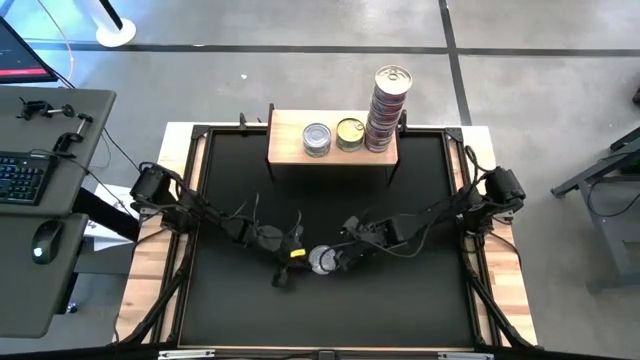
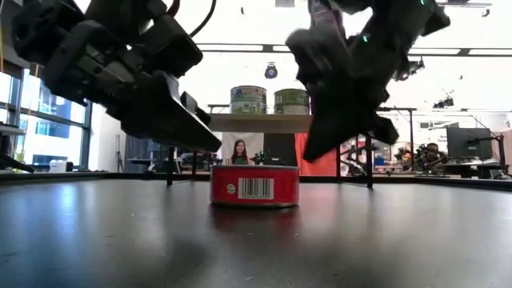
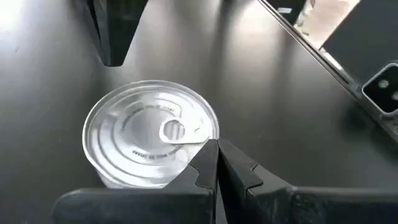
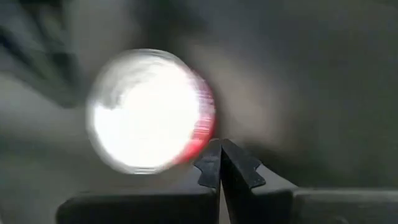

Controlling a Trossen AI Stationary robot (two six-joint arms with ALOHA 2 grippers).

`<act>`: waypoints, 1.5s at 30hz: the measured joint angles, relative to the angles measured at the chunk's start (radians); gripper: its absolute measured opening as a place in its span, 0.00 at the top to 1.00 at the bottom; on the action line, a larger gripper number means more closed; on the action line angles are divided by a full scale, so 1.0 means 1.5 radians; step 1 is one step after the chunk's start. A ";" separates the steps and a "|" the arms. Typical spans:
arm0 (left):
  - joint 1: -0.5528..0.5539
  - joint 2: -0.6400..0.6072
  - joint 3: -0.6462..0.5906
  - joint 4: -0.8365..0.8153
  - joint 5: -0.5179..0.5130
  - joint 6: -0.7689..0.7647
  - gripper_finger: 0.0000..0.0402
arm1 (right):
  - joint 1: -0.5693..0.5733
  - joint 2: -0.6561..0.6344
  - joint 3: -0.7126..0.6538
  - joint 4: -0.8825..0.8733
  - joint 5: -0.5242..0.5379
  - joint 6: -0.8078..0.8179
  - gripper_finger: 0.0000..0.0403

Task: Stack canned seafood by type on shelf
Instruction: Put the red tuna can on the shelf

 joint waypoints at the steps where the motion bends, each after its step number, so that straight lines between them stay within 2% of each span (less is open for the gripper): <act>1: -0.005 0.001 0.000 0.001 -0.002 0.009 1.00 | 0.003 0.000 0.010 -0.006 -0.002 -0.001 1.00; 9: -0.014 0.003 0.001 0.028 -0.096 0.019 1.00 | 0.038 0.022 0.024 -0.035 0.002 0.038 1.00; 17: -0.014 0.024 0.000 0.011 -0.108 0.014 1.00 | 0.050 0.049 0.023 -0.010 0.011 0.068 1.00; 25: 0.000 0.035 0.001 0.014 -0.158 -0.011 1.00 | 0.048 0.051 0.023 -0.002 0.020 0.069 1.00; 41: 0.000 0.032 0.002 -0.045 -0.163 -0.011 1.00 | 0.041 0.051 0.024 0.090 0.028 0.064 1.00; 45: 0.000 0.032 -0.015 -0.027 -0.166 -0.012 1.00 | 0.041 0.047 0.024 0.117 0.029 0.066 1.00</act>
